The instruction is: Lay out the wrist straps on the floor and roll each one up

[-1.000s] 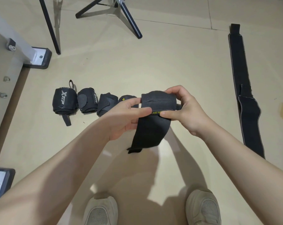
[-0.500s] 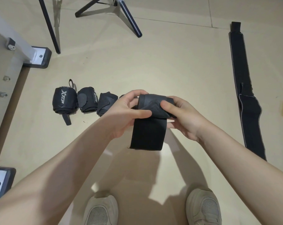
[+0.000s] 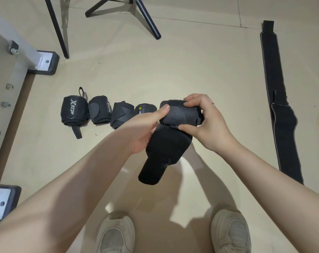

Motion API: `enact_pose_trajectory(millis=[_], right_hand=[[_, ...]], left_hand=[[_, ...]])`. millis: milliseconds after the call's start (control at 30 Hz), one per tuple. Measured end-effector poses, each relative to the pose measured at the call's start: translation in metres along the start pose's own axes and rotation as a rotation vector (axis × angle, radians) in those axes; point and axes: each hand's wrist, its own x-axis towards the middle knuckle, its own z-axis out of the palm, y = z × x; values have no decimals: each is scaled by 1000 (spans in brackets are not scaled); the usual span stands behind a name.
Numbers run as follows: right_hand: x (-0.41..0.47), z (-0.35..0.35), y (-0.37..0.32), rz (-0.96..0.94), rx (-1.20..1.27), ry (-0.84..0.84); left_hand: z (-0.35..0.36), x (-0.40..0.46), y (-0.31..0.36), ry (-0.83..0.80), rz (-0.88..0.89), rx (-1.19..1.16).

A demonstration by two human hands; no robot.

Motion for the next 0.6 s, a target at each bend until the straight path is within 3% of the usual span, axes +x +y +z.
enact_pose_trajectory(millis=[133, 233, 300, 433, 600], right_hand=[[-2, -1, -1, -138, -95, -56], [0, -1, -4, -114, -64, -106], [0, -3, -9, 46, 105, -122], [-1, -10, -9, 489, 811, -124], [-2, -7, -2, 514, 999, -122]], left_hand=[[-3, 0, -5, -40, 9, -88], [-4, 0, -7, -64, 27, -161], [-6, 1, -8, -34, 96, -145], [-8, 1, -5, -4, 204, -124], [-9, 1, -10, -35, 241, -99]])
